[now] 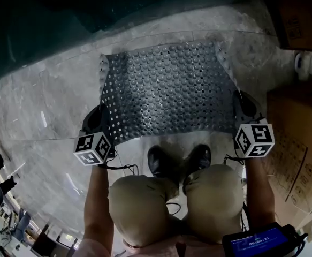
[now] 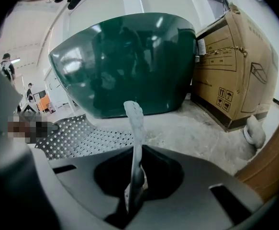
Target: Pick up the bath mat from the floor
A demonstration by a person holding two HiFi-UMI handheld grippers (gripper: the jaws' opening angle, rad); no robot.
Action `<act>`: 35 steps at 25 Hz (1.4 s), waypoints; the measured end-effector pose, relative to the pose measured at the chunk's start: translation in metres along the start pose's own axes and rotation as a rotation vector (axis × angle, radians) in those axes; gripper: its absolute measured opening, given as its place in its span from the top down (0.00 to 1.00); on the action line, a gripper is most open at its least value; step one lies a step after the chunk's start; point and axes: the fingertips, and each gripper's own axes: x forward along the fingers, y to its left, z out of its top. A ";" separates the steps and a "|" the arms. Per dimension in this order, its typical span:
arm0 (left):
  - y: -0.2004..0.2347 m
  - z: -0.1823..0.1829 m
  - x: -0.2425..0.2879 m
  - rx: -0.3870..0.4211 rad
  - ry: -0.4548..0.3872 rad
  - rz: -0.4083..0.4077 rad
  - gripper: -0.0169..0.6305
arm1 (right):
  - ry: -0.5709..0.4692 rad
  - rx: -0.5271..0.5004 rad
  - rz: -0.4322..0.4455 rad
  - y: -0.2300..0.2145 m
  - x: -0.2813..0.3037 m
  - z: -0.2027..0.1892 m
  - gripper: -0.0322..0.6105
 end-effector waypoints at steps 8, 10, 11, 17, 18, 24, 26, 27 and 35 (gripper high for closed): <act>-0.023 0.015 -0.013 -0.006 -0.005 -0.046 0.92 | -0.008 0.003 0.015 0.021 -0.017 0.017 0.90; -0.027 0.020 -0.017 -0.005 -0.007 -0.056 0.92 | -0.008 -0.002 0.024 0.029 -0.020 0.022 0.90; -0.030 0.022 -0.019 -0.004 -0.008 -0.060 0.92 | -0.008 -0.004 0.028 0.033 -0.022 0.024 0.90; -0.045 0.034 -0.033 -0.005 -0.014 -0.090 0.92 | -0.004 -0.003 0.052 0.056 -0.033 0.036 0.90; -0.047 0.035 -0.034 -0.009 -0.016 -0.093 0.92 | -0.004 0.003 0.056 0.059 -0.034 0.037 0.90; -0.064 0.043 -0.040 -0.024 -0.024 -0.121 0.92 | -0.011 0.034 0.075 0.078 -0.040 0.046 0.90; -0.069 0.045 -0.039 -0.032 -0.024 -0.130 0.92 | -0.009 0.028 0.084 0.083 -0.040 0.048 0.90; -0.071 0.046 -0.039 -0.036 -0.024 -0.134 0.92 | -0.008 0.022 0.091 0.086 -0.039 0.048 0.90; -0.098 0.060 -0.045 -0.079 -0.040 -0.184 0.92 | -0.005 0.031 0.162 0.112 -0.041 0.056 0.90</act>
